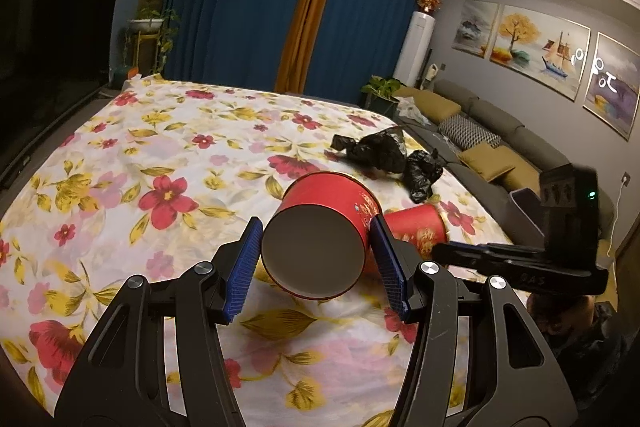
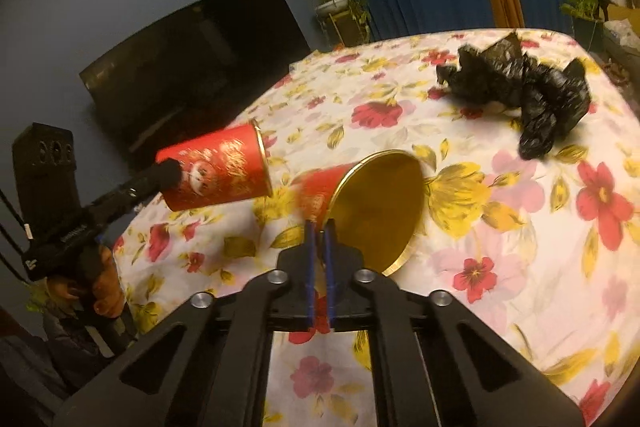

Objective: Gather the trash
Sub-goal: 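Hold the red cup in the left gripper while the right gripper grasps a second red cup, then carry both red cups in the left and right grippers over the grey bin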

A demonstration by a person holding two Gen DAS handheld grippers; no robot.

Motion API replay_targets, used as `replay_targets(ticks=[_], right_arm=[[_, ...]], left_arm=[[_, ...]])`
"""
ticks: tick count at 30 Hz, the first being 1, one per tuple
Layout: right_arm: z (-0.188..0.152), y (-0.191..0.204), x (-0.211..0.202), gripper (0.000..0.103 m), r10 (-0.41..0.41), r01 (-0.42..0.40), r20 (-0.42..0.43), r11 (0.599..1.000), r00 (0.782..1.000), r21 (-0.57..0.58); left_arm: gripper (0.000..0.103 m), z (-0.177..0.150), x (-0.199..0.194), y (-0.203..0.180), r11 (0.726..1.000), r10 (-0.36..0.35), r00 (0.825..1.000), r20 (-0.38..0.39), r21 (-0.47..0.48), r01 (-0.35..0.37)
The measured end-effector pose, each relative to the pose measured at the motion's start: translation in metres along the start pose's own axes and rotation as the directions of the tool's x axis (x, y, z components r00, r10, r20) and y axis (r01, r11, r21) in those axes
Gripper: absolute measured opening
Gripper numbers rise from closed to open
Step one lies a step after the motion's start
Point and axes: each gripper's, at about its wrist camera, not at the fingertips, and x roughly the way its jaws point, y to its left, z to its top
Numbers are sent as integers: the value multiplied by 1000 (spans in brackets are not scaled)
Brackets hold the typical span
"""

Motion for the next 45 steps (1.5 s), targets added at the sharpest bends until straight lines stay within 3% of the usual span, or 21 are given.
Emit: replay_targets(ticks=[8,15,22,33,42,45], right_arm=[[-1,-6,-52,4,-81,82,109,997,991,-1],[-10,-22,-110,4,-182,180,199,983,963,26],[-20,-48,-168,4,-300,288,272,954,914,84],[-39,-100,-243,4,-482,437,333,876,811,204],[-57,-135,-278,4,-579,506,334,814,743,286],[-64,-145,-285,4,-610,525,330,790,720,316]], left_arm=[[54,8,2,-36,999,4,1000,16,45,-4],[54,17,13,-90,995,-16,1000,21,99,13],[54,19,34,-153,981,-82,997,4,176,80],[54,16,70,-248,942,-196,980,-45,270,201],[54,12,95,-309,904,-282,956,-79,311,292],[54,10,103,-331,886,-326,941,-94,316,338]])
